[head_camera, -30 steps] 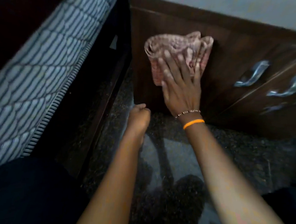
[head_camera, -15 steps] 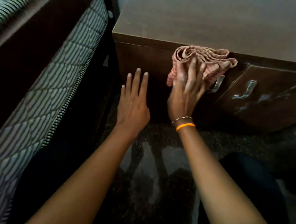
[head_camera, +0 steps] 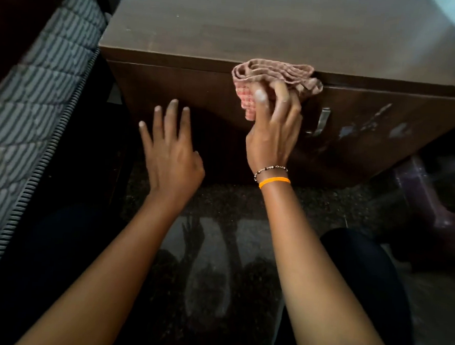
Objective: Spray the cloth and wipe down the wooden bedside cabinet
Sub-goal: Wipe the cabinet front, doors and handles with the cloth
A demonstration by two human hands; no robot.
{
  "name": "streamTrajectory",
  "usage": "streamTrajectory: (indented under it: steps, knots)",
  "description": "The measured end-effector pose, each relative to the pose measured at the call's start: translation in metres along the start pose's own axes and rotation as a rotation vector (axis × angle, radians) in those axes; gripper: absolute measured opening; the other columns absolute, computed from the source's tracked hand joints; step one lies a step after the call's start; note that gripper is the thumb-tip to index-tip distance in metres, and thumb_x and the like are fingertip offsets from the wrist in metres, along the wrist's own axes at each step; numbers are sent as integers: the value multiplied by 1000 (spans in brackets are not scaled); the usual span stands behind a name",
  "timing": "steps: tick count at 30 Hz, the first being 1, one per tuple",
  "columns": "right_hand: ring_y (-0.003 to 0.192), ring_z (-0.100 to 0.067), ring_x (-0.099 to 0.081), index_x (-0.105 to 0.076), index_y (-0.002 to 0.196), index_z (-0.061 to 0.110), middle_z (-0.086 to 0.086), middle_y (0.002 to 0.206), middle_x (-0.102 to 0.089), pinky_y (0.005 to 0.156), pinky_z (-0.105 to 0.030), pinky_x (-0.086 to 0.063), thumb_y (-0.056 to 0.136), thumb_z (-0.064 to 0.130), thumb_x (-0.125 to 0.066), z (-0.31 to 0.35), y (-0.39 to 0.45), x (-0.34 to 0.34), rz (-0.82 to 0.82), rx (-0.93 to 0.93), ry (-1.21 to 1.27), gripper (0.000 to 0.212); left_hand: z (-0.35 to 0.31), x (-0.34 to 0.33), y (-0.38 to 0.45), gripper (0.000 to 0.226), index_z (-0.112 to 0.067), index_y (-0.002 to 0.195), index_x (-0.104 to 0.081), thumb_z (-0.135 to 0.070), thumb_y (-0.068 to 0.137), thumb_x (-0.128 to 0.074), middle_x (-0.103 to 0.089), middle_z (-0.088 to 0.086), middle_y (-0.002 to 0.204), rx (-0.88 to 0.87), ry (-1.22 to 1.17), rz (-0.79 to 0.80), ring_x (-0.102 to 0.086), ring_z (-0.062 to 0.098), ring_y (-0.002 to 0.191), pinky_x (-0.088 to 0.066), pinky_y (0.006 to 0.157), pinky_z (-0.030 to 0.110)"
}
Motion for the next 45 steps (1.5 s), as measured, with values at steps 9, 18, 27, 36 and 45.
streamTrajectory:
  steps: [9,18,27,36,45]
  knots:
    - [112,-32,-40,-51,124,11,-18,123,-57,92,-36,-35,75,4,-50,-14,14,21,15,-343,258,50,-41,-14,8,85,-13,147,-22,-9,72,-60,-7,8,158,-307,152,37,-6,36,143,-9,113,55]
    - [113,-31,-50,-48,125,18,-11,125,-57,92,-38,-44,79,8,-50,-23,-2,14,65,-183,125,47,-40,-13,11,80,-14,147,-23,-10,75,-59,-13,9,157,-337,240,22,-16,41,140,-7,111,59]
    - [108,-27,-55,-52,111,9,-8,116,-57,82,-31,-41,72,19,-70,-28,-26,6,93,-817,451,45,-45,-16,9,87,-17,150,-3,-27,81,-55,8,10,157,-325,301,120,4,40,142,7,108,61]
    - [111,-26,-56,-48,116,-1,-15,123,-58,87,-20,-39,80,11,-56,-30,-55,-6,-55,-1071,696,38,-38,-21,12,88,-20,150,-4,-22,79,-56,3,6,158,-342,280,61,-1,38,143,12,104,62]
    - [103,-26,-57,-54,109,9,-8,114,-58,79,-31,-42,73,14,-64,-19,-16,4,-31,-685,195,38,-50,-26,13,83,-17,149,-1,-29,85,-53,11,9,157,-278,246,99,7,41,141,12,104,62]
Point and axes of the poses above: each hand's wrist, its own y-axis towards the middle knuckle, its own x-axis out of the back of the hand, z = x × y, the point moved 5 cm from there along y, towards the middle knuckle
